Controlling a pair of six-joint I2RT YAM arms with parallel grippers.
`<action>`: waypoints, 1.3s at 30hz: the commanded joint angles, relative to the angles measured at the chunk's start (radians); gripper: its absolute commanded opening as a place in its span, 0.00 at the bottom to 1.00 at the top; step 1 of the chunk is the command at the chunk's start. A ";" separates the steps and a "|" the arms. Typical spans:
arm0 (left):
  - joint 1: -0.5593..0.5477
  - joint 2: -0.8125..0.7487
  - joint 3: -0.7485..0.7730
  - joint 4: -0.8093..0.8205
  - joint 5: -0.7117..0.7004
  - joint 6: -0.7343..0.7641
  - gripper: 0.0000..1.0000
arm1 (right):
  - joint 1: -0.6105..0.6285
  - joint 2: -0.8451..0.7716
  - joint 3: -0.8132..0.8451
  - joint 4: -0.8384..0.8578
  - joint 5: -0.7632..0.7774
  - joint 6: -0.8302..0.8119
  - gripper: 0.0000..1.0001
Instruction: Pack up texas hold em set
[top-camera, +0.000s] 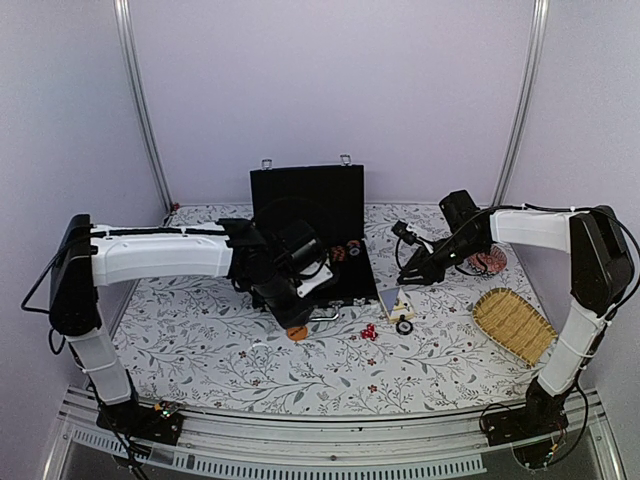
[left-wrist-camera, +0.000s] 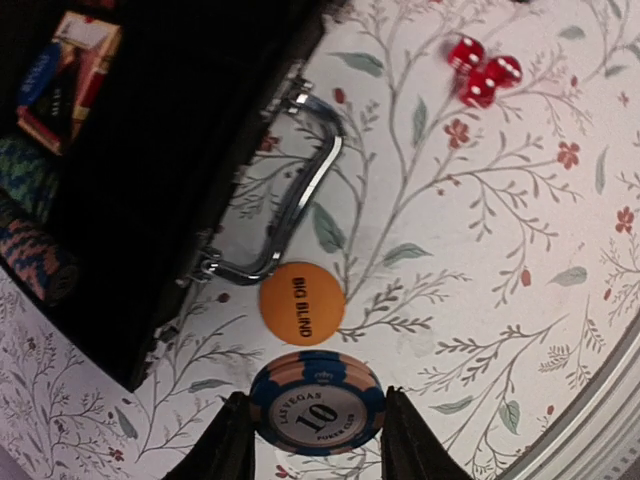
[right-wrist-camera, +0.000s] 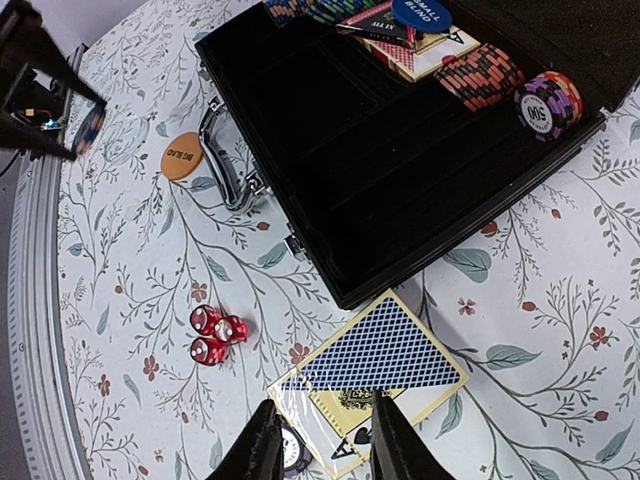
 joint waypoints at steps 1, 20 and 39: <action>0.108 -0.033 0.007 0.043 -0.173 -0.079 0.34 | 0.002 0.013 0.009 -0.003 -0.029 -0.002 0.32; 0.318 0.055 -0.127 0.360 -0.237 -0.264 0.36 | 0.002 0.015 0.009 -0.005 -0.028 -0.002 0.32; 0.351 0.108 -0.150 0.396 -0.209 -0.259 0.36 | 0.002 0.041 0.015 -0.013 -0.031 0.000 0.32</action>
